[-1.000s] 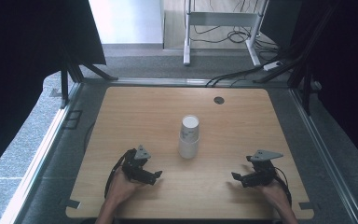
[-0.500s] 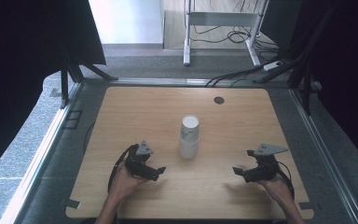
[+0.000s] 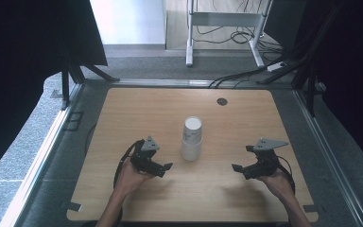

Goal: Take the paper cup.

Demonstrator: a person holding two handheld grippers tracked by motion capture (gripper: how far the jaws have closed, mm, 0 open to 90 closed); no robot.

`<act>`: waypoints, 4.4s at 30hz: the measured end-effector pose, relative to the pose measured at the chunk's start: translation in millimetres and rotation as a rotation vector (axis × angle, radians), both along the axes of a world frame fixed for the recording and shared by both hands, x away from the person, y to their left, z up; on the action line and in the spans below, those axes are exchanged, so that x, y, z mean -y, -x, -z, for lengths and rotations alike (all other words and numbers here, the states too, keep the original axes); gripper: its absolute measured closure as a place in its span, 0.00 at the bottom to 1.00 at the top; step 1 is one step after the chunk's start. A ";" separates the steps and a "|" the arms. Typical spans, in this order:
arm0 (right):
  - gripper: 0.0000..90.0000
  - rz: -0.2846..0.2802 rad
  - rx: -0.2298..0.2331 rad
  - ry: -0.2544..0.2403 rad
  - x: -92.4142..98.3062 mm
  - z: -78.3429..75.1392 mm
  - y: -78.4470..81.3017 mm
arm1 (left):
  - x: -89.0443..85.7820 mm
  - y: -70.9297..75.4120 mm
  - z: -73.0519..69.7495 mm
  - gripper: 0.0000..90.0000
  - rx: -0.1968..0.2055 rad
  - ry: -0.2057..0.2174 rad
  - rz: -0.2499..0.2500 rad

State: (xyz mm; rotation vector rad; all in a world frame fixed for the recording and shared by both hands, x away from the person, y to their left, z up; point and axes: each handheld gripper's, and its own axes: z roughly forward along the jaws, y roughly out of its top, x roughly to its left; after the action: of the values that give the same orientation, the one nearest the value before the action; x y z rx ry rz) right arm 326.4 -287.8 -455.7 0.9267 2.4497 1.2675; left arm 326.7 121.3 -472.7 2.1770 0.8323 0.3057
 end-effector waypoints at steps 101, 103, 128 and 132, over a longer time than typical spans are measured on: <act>0.21 -0.284 -0.013 -0.048 -135.9 -87.2 -87.8 | 68.5 -56.7 -14.7 0.24 0.039 0.069 0.158; 0.24 -0.287 -0.015 -0.038 -138.0 -89.1 -89.3 | 68.5 -56.7 -14.8 0.24 0.038 0.068 0.158; 0.42 -0.311 -0.030 0.041 -142.2 -111.1 -91.2 | 67.3 -56.6 -14.2 0.23 0.039 0.067 0.165; 0.42 -0.310 -0.025 0.029 -140.0 -117.2 -91.2 | 67.4 -56.5 -14.0 0.23 0.039 0.069 0.164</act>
State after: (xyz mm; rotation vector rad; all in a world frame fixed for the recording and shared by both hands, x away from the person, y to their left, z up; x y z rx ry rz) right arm 417.6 -147.8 -338.5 0.5723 2.7017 1.3142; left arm 383.2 53.9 -458.8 2.1516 0.6291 0.2335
